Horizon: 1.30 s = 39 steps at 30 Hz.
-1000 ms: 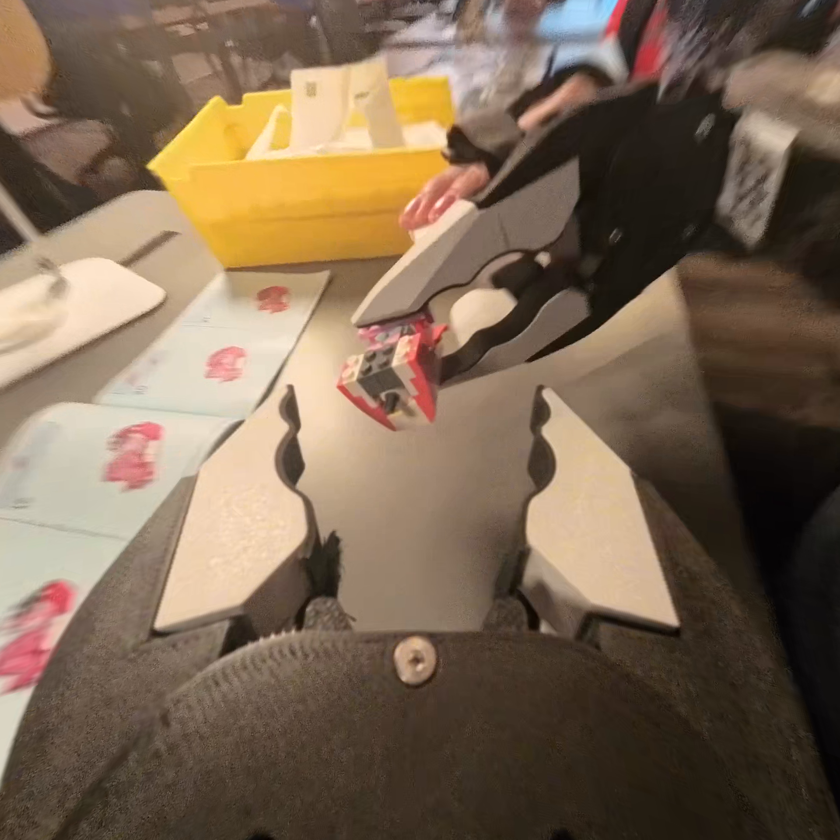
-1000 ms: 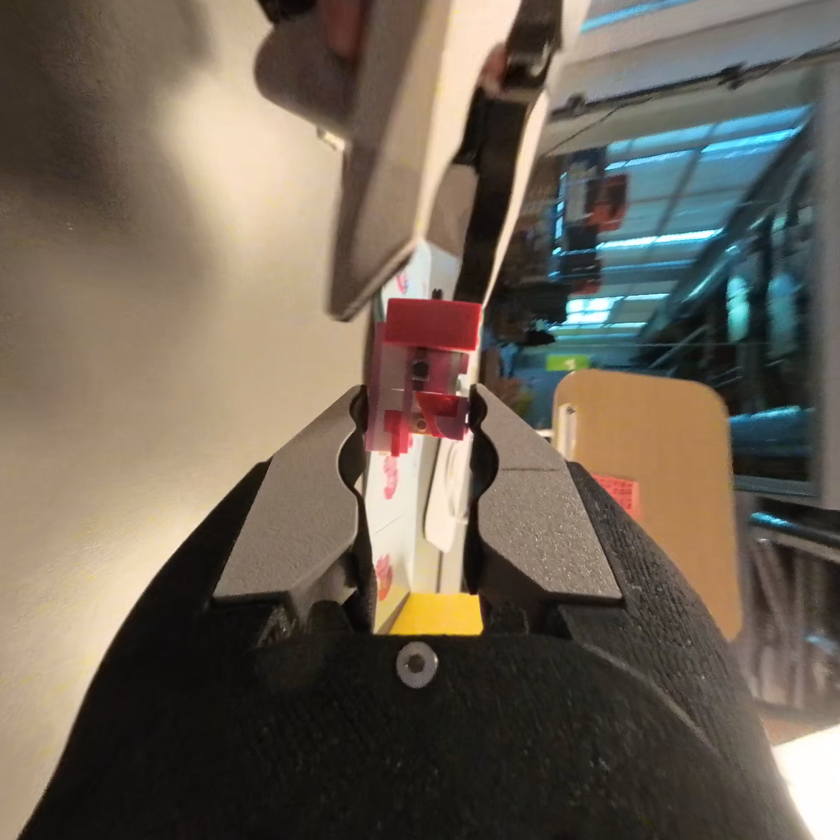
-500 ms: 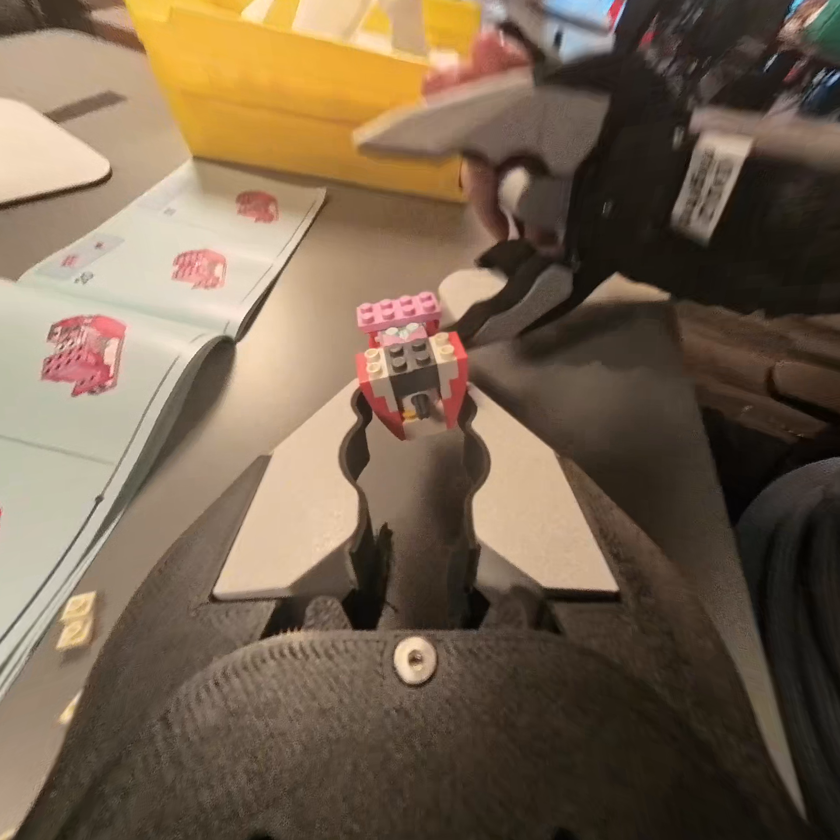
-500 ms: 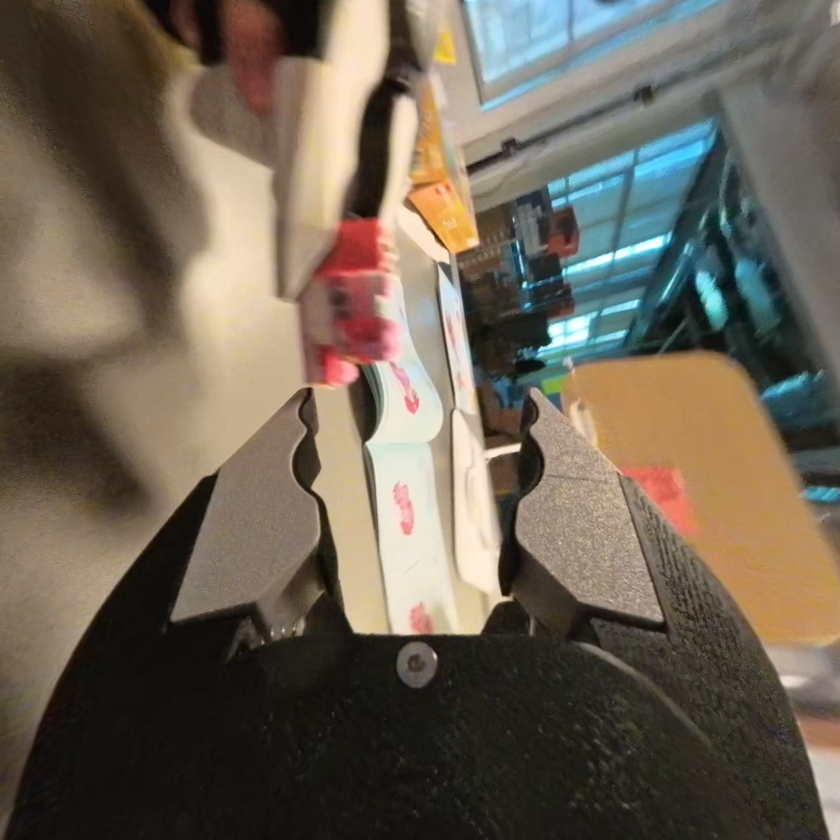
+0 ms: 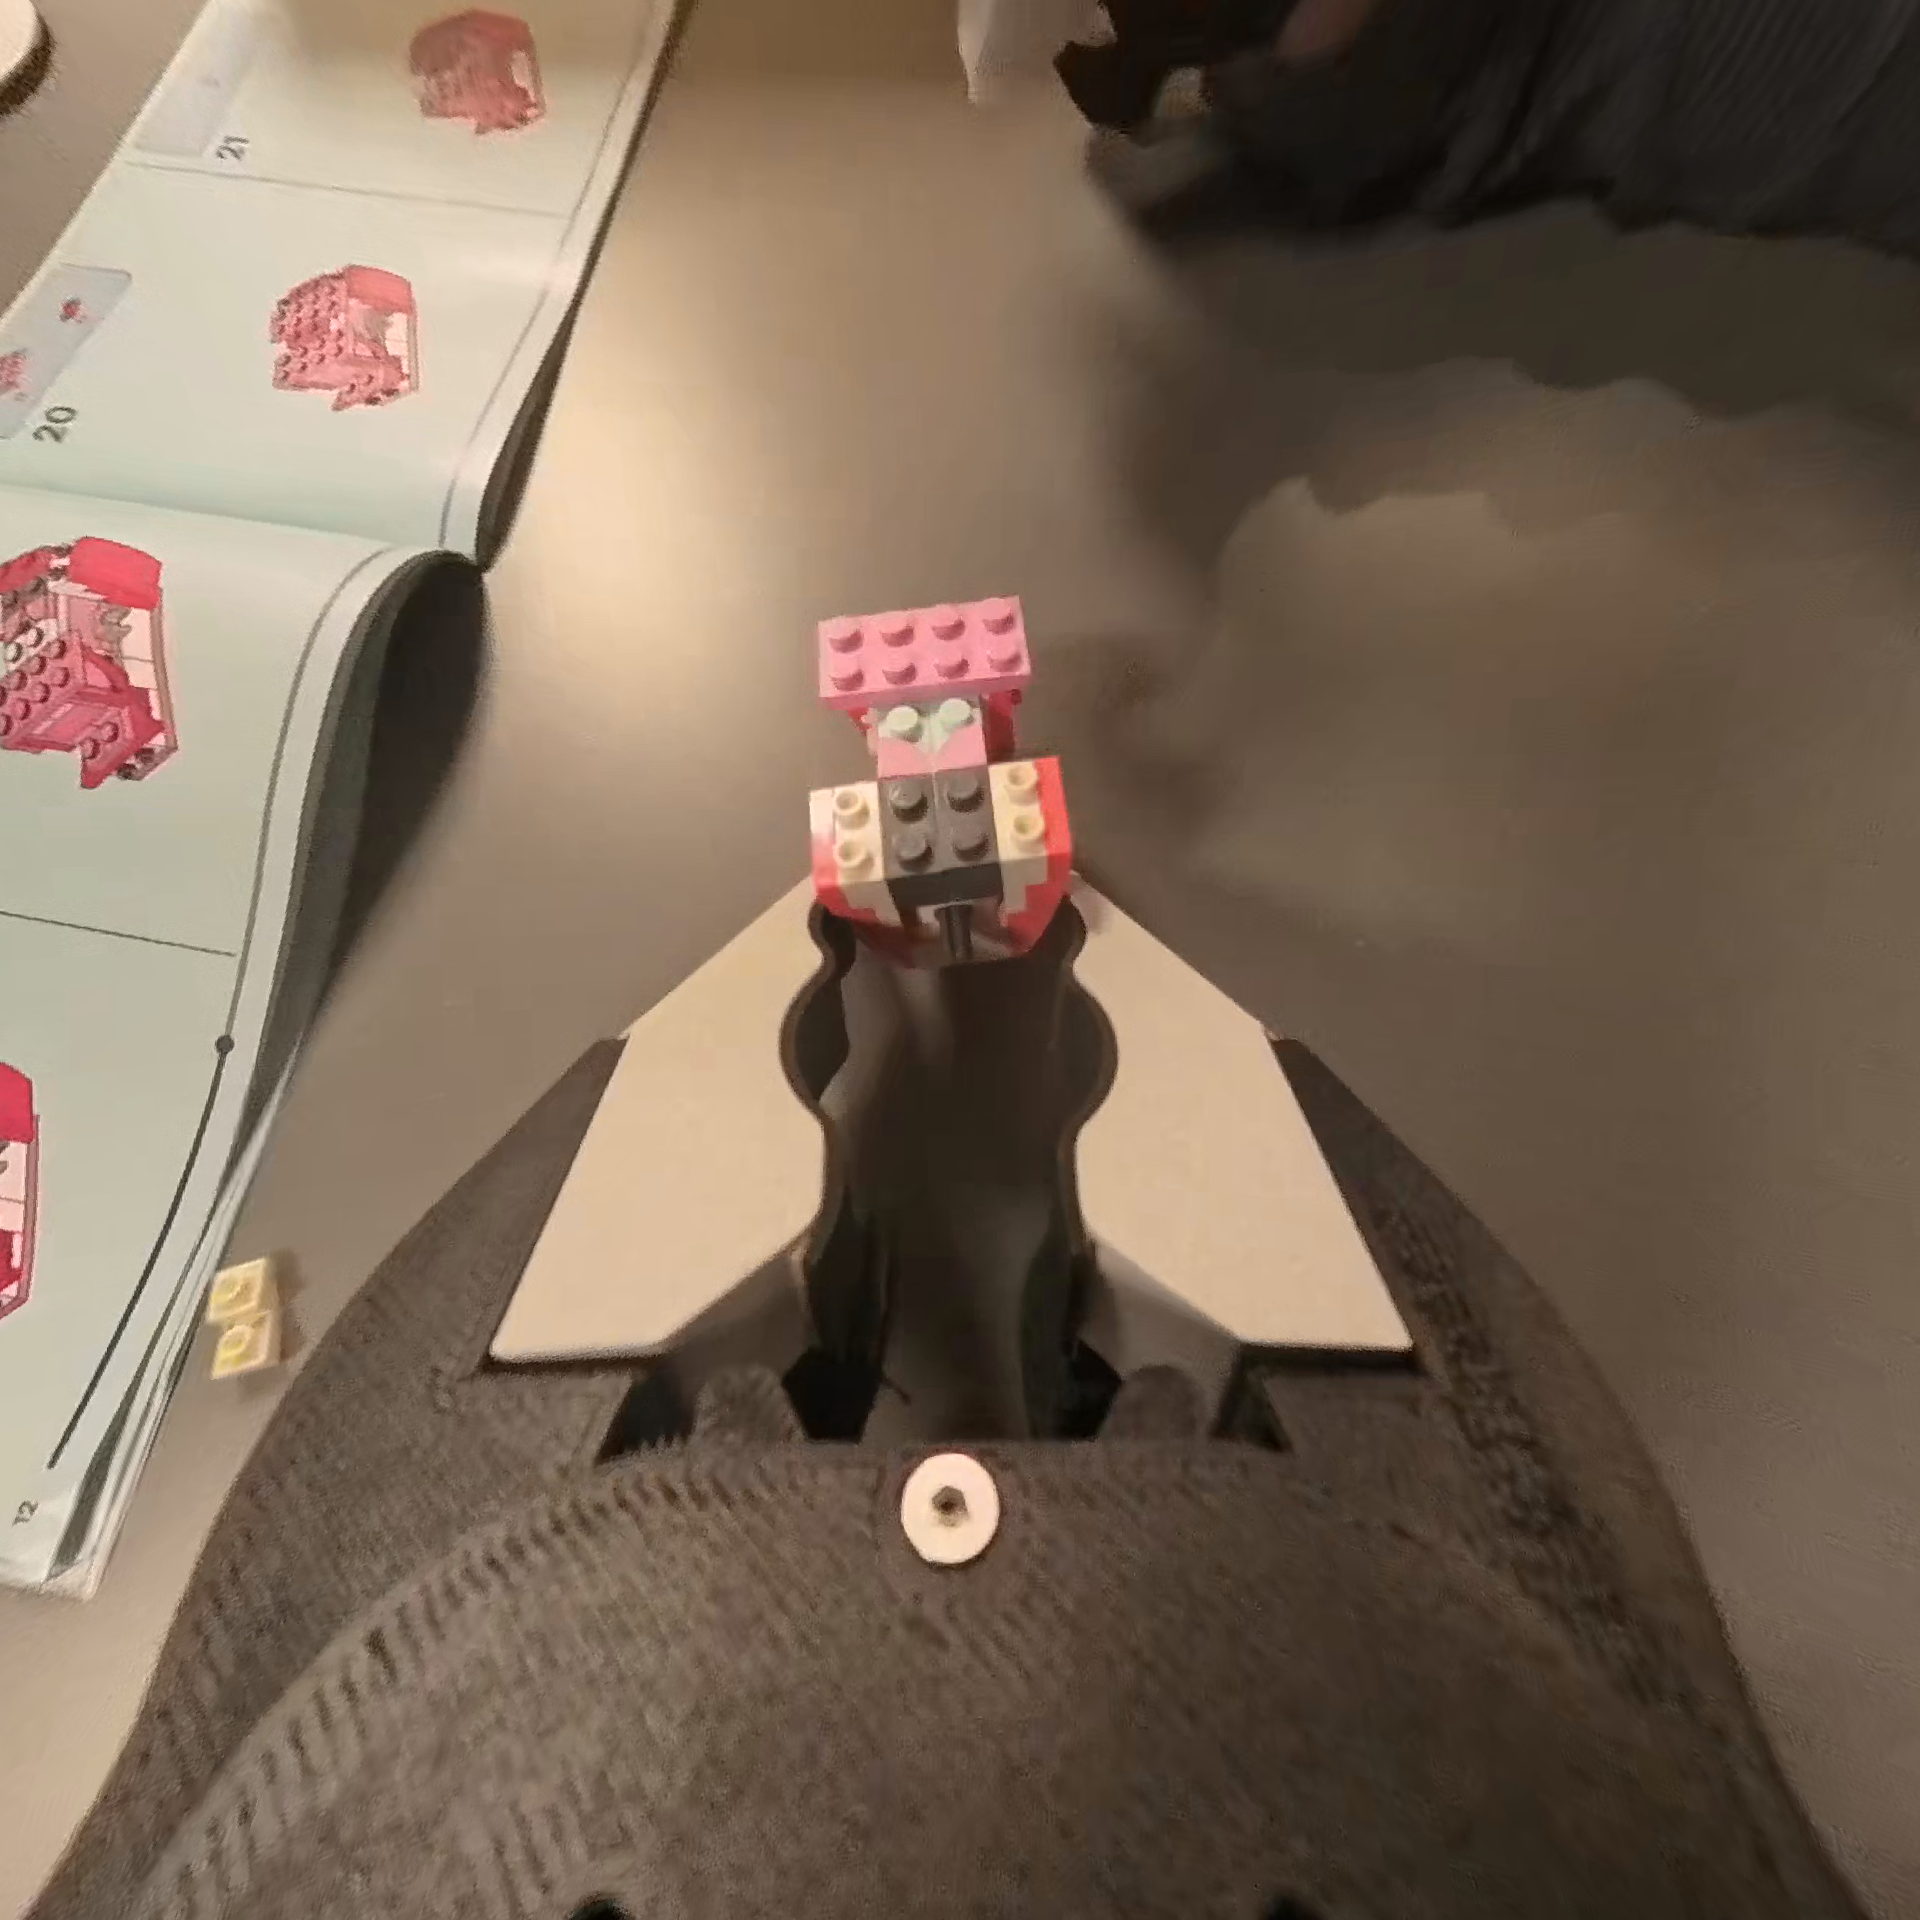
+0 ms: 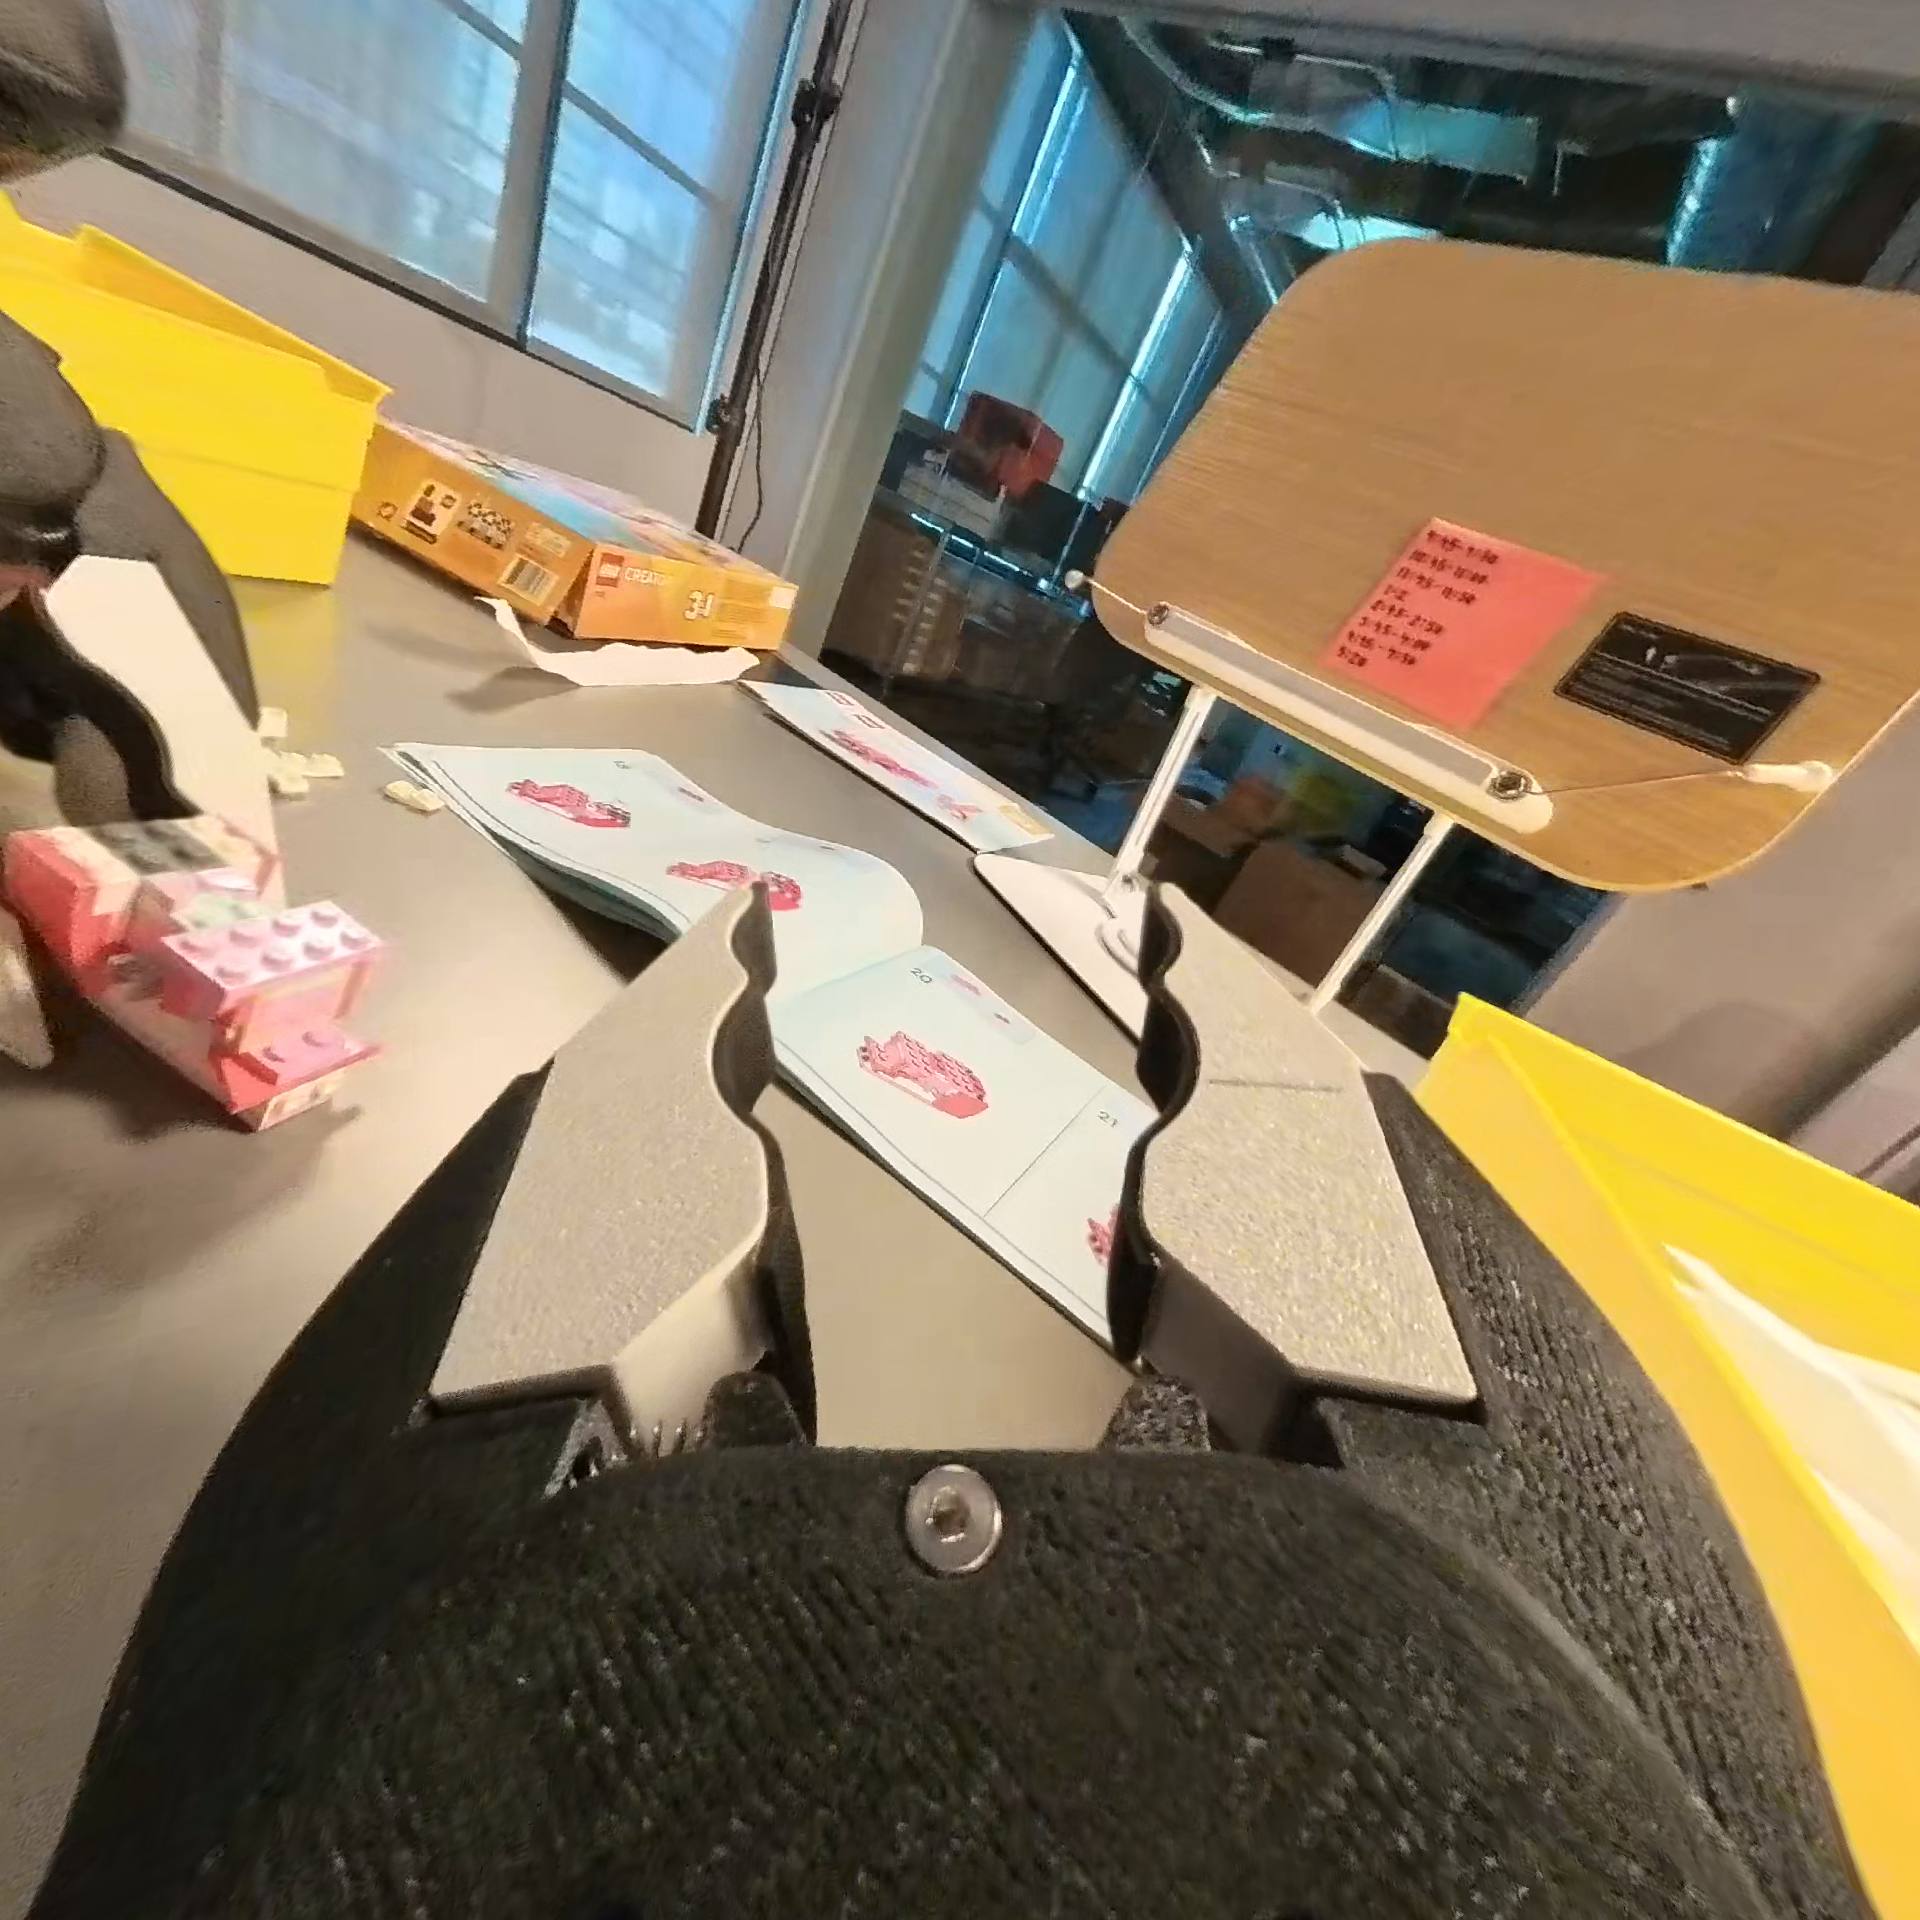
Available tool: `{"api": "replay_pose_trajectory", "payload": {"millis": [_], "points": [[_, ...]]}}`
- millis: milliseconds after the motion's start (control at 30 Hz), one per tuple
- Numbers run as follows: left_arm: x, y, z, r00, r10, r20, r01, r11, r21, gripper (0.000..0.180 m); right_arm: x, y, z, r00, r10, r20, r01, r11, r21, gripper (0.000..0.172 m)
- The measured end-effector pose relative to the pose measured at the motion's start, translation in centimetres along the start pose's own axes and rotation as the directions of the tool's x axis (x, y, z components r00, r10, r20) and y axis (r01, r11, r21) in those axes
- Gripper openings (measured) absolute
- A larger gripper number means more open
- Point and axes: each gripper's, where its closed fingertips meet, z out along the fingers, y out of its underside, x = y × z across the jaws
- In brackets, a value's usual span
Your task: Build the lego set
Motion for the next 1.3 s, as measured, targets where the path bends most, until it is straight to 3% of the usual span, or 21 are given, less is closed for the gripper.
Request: {"api": "replay_pose_trajectory", "payload": {"millis": [200,367,467,567,667,767,833,933,1000,1067,1133,1300], "points": [[0.3,-0.1,0.1,1.000,-0.010,-0.011,0.010,1.000,0.011,0.037,0.4,0.1,0.0,1.000,0.010,-0.016,-0.010,1.000,0.002,0.069],[0.0,0.0,-0.2,0.999,-0.038,0.022,0.038,0.999,0.011,0.062,0.5,0.0,-0.1,1.000,0.011,-0.020,-0.011,1.000,0.010,0.068],[-0.3,-1.2,-2.4,0.994,-0.033,0.105,0.025,0.996,0.084,0.069,0.7,-0.3,-0.2,0.999,0.018,-0.031,-0.017,1.000,0.026,0.067],[0.7,-3.8,-7.3,0.984,-0.086,0.159,0.043,0.966,0.256,0.069,1.0,-0.5,-0.4,0.999,0.016,-0.047,-0.014,0.999,0.037,0.066],[1.0,-6.0,-14.8,0.953,-0.257,0.160,0.155,0.869,0.470,0.057,1.2,-0.6,-0.5,0.998,0.017,-0.064,-0.015,0.999,0.044,0.064],[-1.3,-5.2,-23.8,0.879,-0.435,0.193,0.241,0.757,0.608,0.056,1.6,-0.5,-0.6,0.996,0.021,-0.081,-0.017,0.999,0.043,0.064],[-3.7,-3.0,-29.5,0.800,-0.522,0.295,0.232,0.722,0.651,0.051,1.7,-0.4,-0.6,0.995,0.009,-0.095,-0.005,0.999,0.033,0.063],[-7.4,3.0,-35.1,0.616,-0.585,0.527,0.261,0.784,0.563,0.041,1.9,-0.2,-0.5,0.993,-0.016,-0.114,0.019,1.000,0.018,0.062],[-8.3,6.8,-35.7,0.581,-0.571,0.580,0.365,0.820,0.441,0.037,2.0,0.0,-0.4,0.992,-0.024,-0.126,0.025,1.000,0.006,0.061],[-7.5,10.0,-33.5,0.664,-0.540,0.517,0.487,0.837,0.248,0.027,2.5,0.3,-0.4,0.988,-0.030,-0.152,0.030,1.000,-0.006,0.059],[-7.1,13.4,-31.5,0.701,-0.539,0.467,0.573,0.816,0.080,0.028,3.2,0.7,-0.3,0.984,-0.010,-0.175,0.007,1.000,-0.017,0.059],[-6.2,19.7,-29.7,0.770,-0.453,0.450,0.599,0.755,-0.265,0.027,4.0,0.9,-0.6,0.975,0.003,-0.224,-0.009,1.000,-0.025,0.057]]}}
